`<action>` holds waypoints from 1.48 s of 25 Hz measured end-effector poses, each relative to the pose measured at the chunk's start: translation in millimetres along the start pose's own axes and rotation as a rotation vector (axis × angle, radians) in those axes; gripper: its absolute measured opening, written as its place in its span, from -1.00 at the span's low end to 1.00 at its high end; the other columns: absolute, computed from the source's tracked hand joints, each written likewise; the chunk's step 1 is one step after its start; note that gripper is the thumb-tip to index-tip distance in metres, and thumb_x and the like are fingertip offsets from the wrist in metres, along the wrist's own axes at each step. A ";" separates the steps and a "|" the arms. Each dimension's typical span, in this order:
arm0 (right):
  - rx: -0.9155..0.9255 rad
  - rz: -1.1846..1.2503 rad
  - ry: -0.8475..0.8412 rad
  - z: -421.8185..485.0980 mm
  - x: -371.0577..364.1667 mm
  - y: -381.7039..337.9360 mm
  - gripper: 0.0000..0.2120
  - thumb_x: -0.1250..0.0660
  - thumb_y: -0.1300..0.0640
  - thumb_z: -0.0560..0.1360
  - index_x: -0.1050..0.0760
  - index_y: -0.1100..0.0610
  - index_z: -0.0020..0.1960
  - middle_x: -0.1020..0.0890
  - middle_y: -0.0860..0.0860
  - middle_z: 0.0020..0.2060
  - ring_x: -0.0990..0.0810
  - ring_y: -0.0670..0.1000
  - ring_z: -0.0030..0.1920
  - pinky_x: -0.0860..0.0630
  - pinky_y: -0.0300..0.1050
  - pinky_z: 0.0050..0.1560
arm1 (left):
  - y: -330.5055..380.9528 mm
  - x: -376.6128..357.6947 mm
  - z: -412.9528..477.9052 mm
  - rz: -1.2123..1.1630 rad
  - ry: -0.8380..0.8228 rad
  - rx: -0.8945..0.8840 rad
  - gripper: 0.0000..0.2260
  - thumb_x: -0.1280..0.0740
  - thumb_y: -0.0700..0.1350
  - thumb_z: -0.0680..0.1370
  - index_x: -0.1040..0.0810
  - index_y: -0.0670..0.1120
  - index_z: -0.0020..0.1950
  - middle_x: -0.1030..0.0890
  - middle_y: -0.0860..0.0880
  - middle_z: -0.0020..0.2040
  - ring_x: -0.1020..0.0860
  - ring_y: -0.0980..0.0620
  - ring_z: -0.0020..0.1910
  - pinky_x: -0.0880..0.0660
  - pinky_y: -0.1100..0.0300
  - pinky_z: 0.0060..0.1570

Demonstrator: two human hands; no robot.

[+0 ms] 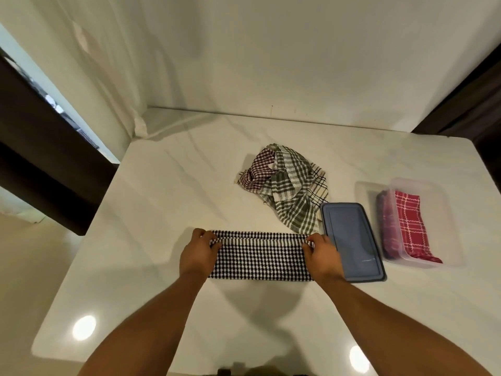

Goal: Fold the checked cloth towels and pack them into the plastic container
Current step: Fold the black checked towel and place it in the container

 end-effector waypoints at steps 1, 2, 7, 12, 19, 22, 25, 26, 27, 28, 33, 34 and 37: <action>0.042 -0.027 -0.008 1.4 0.1 0.3 -0.76 -0.21 0.03 0.63 -0.46 0.10 0.24 -0.53 0.07 0.22 -0.58 0.10 0.10 -0.54 0.01 0.11 | -1.9 -1.1 1.0 0.045 0.016 -0.048 -0.73 -0.28 0.03 0.60 -0.55 -0.06 0.23 -0.45 0.01 0.30 -0.56 -0.09 0.09 -0.53 0.02 0.05; 0.080 -0.062 -0.023 3.0 0.3 0.4 -0.76 -0.20 0.03 0.64 -0.45 0.09 0.24 -0.53 0.06 0.22 -0.58 0.10 0.09 -0.54 0.01 0.09 | -3.2 -1.8 3.3 0.106 0.037 -0.108 -0.75 -0.29 0.00 0.60 -0.57 -0.06 0.21 -0.45 0.00 0.33 -0.54 -0.09 0.14 -0.51 0.00 0.09; 0.147 -0.197 -0.043 10.1 5.5 -2.3 -0.77 -0.12 -0.02 0.66 -0.42 0.03 0.23 -0.56 0.02 0.16 -0.60 0.10 0.02 -0.57 0.02 0.02 | 3.3 1.9 20.1 0.227 0.021 -0.306 -0.80 -0.27 -0.06 0.61 -0.58 -0.06 0.17 -0.59 -0.02 0.24 -0.49 -0.07 0.25 -0.35 0.03 0.26; 0.069 -0.001 0.000 16.5 8.0 -2.3 -0.80 -0.14 -0.03 0.66 -0.43 0.02 0.20 -0.61 0.04 0.08 -0.59 0.07 0.00 -0.59 0.05 0.03 | 11.5 7.8 24.2 0.189 0.034 -0.197 -0.79 -0.17 0.01 0.65 -0.52 -0.05 0.13 -0.64 -0.04 0.02 -0.55 -0.07 0.06 -0.39 0.04 0.12; 0.085 -0.044 -0.016 23.0 9.2 -3.4 -0.76 -0.17 -0.06 0.64 -0.46 0.03 0.20 -0.60 0.04 0.12 -0.59 0.09 0.05 -0.58 0.03 0.05 | 12.4 5.7 25.2 0.176 -0.018 -0.140 -0.82 -0.16 -0.07 0.64 -0.50 -0.08 0.14 -0.60 -0.06 0.03 -0.53 -0.07 0.01 -0.46 0.04 0.05; 0.118 -0.072 -0.003 28.9 9.4 -8.4 -0.74 -0.19 -0.03 0.64 -0.49 0.06 0.24 -0.56 0.02 0.18 -0.54 0.05 0.12 -0.52 -0.03 0.13 | 13.5 4.6 26.7 0.145 -0.032 -0.141 -0.82 -0.15 -0.13 0.63 -0.50 -0.07 0.17 -0.56 -0.05 0.09 -0.48 -0.04 0.09 -0.47 0.06 0.08; 0.182 -0.110 -0.041 35.5 8.2 -11.4 -0.76 -0.18 0.04 0.64 -0.48 0.02 0.26 -0.57 0.01 0.20 -0.53 0.03 0.15 -0.52 -0.04 0.18 | 12.1 4.0 28.8 0.200 -0.066 -0.184 -0.73 -0.18 -0.22 0.58 -0.48 -0.06 0.25 -0.54 -0.04 0.18 -0.46 -0.04 0.17 -0.46 0.07 0.15; 0.205 -0.132 -0.079 36.3 7.6 -13.5 -0.73 -0.17 0.10 0.63 -0.46 0.01 0.30 -0.57 0.01 0.22 -0.53 0.04 0.17 -0.51 -0.02 0.22 | 12.2 3.9 29.1 0.256 -0.077 -0.216 -0.67 -0.19 -0.26 0.55 -0.47 -0.06 0.29 -0.52 -0.04 0.21 -0.45 -0.05 0.20 -0.45 0.08 0.18; 0.227 -0.178 -0.120 37.7 7.3 -16.4 -0.67 -0.17 0.16 0.60 -0.44 0.00 0.35 -0.56 0.01 0.26 -0.52 0.05 0.21 -0.50 0.00 0.26 | 12.8 3.8 30.3 0.317 -0.088 -0.247 -0.62 -0.20 -0.28 0.52 -0.45 -0.05 0.32 -0.51 -0.04 0.23 -0.44 -0.06 0.22 -0.43 0.08 0.20; 0.246 -0.246 -0.155 38.8 7.5 -19.5 -0.60 -0.19 0.21 0.57 -0.41 0.00 0.38 -0.54 0.01 0.29 -0.51 0.06 0.25 -0.47 0.01 0.31 | 13.9 3.5 31.0 0.375 -0.096 -0.270 -0.59 -0.20 -0.29 0.51 -0.44 -0.04 0.33 -0.50 -0.04 0.24 -0.43 -0.06 0.23 -0.41 0.08 0.22; 0.293 -0.407 -0.219 38.3 12.7 -26.6 -0.62 -0.24 0.12 0.51 -0.49 -0.02 0.31 -0.56 -0.01 0.22 -0.50 0.04 0.23 -0.41 0.01 0.33 | 21.1 4.8 23.7 0.584 -0.041 -0.330 -0.70 -0.21 -0.21 0.46 -0.53 -0.06 0.16 -0.53 -0.06 0.12 -0.45 -0.09 0.15 -0.36 0.00 0.20; 0.295 -0.342 -0.194 36.0 14.4 -25.4 -0.67 -0.23 0.11 0.53 -0.52 -0.02 0.28 -0.58 -0.02 0.19 -0.53 0.03 0.18 -0.46 0.00 0.28 | 20.3 7.0 21.8 0.592 -0.015 -0.340 -0.72 -0.23 -0.19 0.44 -0.56 -0.05 0.12 -0.54 -0.05 0.08 -0.46 -0.09 0.12 -0.36 -0.01 0.18; 0.279 -0.037 -0.169 31.5 23.3 -21.9 -0.77 -0.23 0.14 0.59 -0.54 0.02 0.20 -0.63 -0.02 0.09 -0.58 0.01 0.05 -0.55 -0.05 0.12 | 15.5 14.8 19.3 0.496 0.023 -0.373 -0.76 -0.26 -0.13 0.43 -0.59 -0.02 0.06 -0.58 0.01 0.03 -0.50 -0.05 0.09 -0.35 0.00 0.17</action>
Point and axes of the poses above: each hand's wrist, its own z-axis towards the middle knuckle, its own x-axis out of the back of the hand, y = z × x, the point moved 1 cm from there along z, towards the middle knuckle
